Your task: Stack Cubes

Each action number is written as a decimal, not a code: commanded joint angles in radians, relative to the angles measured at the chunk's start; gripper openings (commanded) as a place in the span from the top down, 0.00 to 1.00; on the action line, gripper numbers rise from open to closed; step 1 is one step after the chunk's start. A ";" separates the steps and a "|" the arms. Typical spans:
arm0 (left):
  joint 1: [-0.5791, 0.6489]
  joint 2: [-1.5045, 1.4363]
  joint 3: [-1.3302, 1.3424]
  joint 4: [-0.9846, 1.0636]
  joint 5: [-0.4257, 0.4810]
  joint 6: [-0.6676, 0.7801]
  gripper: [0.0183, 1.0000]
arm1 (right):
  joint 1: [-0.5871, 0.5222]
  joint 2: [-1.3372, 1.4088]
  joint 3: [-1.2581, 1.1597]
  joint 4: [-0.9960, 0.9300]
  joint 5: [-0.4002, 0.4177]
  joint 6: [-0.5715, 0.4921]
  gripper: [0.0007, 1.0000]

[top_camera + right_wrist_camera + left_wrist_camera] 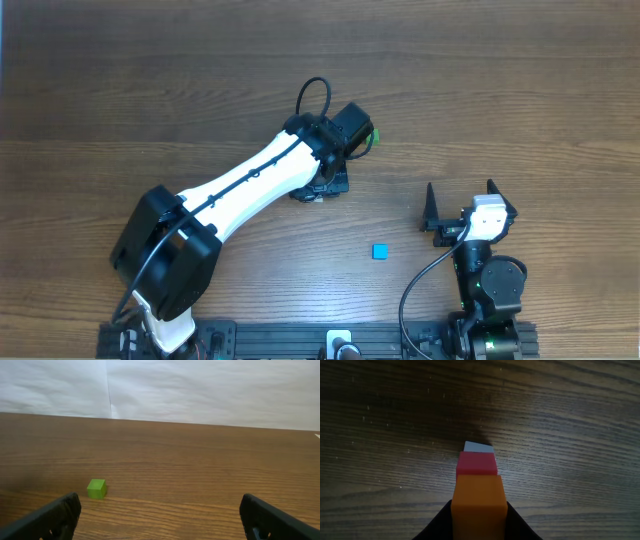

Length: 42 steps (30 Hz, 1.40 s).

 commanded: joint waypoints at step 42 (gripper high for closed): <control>0.006 0.030 0.020 0.011 -0.027 0.006 0.84 | -0.005 -0.007 -0.005 -0.002 -0.005 -0.005 0.01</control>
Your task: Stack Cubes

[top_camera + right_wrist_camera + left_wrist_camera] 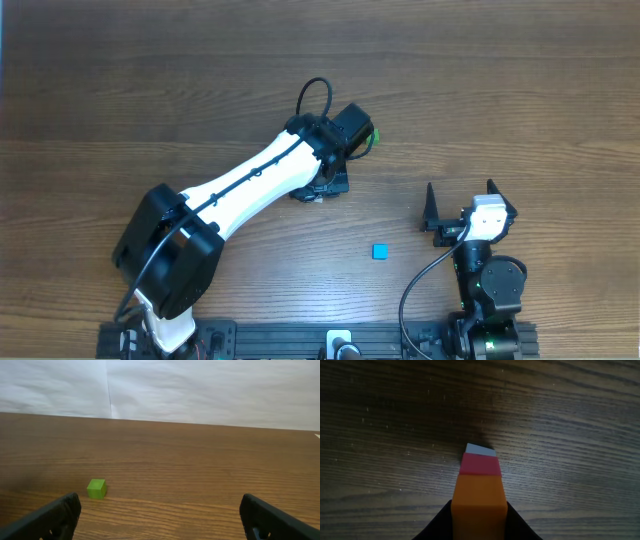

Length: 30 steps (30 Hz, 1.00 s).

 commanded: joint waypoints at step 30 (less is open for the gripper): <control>0.000 -0.034 0.020 0.023 -0.036 0.007 0.01 | -0.005 -0.007 -0.005 -0.002 -0.004 -0.005 0.01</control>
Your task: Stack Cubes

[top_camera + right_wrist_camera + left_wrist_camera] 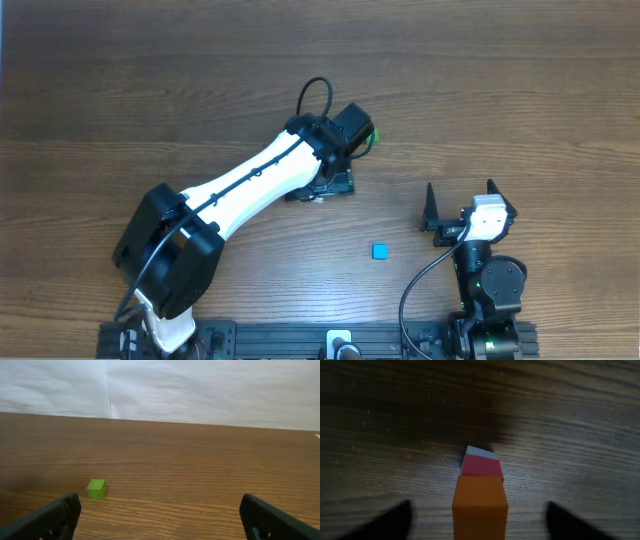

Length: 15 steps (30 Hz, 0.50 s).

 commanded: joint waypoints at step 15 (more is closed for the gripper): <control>0.134 -0.570 0.020 0.205 -0.320 0.100 0.00 | -0.005 -0.007 -0.005 -0.002 -0.004 -0.004 0.01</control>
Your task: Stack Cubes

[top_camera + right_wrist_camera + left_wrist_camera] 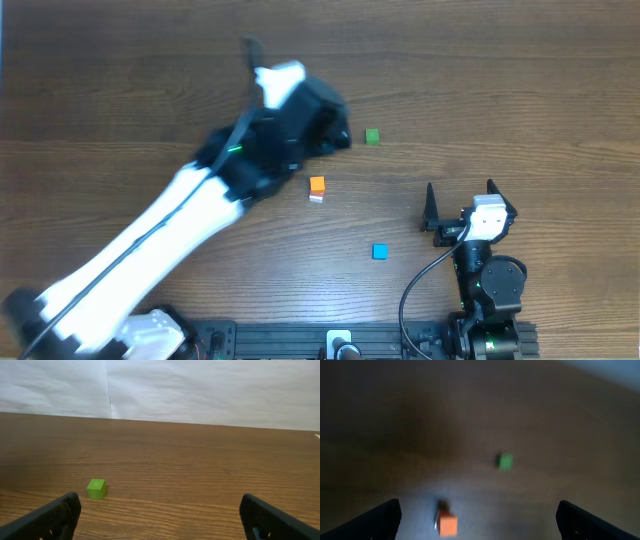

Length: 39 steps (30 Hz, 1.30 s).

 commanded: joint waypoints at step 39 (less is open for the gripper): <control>0.758 -1.426 -1.300 0.925 0.306 0.537 0.00 | -0.005 -0.007 -0.005 -0.002 -0.005 -0.005 0.01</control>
